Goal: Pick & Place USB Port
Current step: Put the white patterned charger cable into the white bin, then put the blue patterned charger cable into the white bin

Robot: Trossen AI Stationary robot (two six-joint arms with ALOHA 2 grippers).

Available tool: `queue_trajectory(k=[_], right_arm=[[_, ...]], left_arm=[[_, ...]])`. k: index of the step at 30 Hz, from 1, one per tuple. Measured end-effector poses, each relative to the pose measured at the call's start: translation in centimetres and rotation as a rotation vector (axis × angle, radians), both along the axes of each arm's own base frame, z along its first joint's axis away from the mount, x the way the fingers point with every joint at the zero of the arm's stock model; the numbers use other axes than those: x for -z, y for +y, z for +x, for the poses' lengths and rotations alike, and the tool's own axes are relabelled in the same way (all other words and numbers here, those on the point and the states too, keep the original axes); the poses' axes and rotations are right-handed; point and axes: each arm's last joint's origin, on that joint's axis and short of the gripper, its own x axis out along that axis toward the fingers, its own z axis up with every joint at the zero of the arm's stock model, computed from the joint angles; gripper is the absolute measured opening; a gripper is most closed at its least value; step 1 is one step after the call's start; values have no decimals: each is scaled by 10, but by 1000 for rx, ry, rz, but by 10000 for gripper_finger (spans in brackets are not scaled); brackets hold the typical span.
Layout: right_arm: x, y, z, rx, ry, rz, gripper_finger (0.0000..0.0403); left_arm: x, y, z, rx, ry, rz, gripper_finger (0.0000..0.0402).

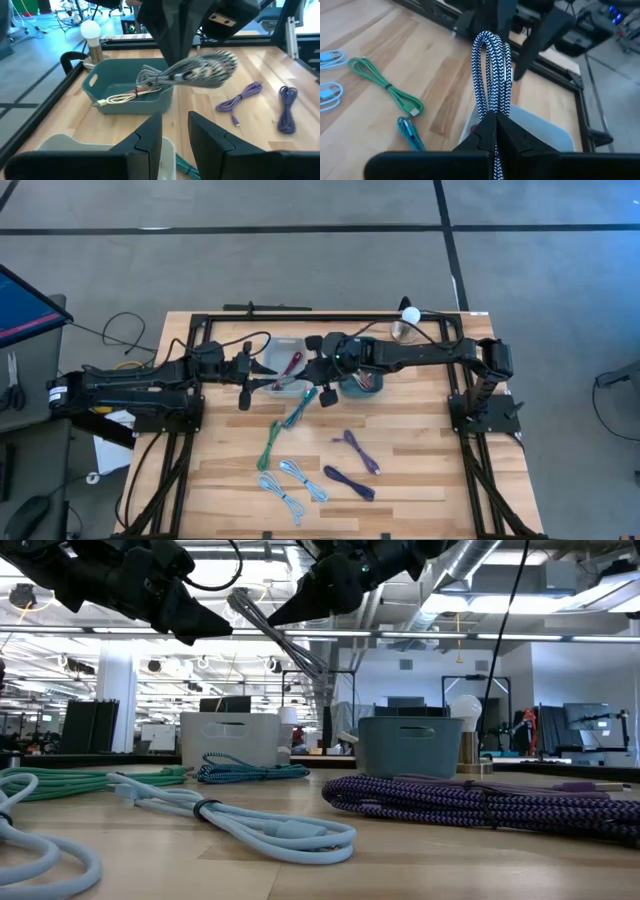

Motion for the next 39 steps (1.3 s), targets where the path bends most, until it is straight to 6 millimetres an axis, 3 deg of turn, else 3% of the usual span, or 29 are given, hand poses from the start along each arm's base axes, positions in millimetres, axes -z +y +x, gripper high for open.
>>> queue_trajectory(k=[12, 22, 39], right_arm=[[0, -7, -1, 39, 2, 6, 0], [18, -9, 10, 63, 13, -8, 0], [9, -12, 16, 113, -16, -52, 0]], left_arm=[[-5, -2, 1, 21, -48, -12, 95], [-4, -7, 15, 67, -78, -13, 95], [-1, -4, 23, 42, -84, -9, 95]])
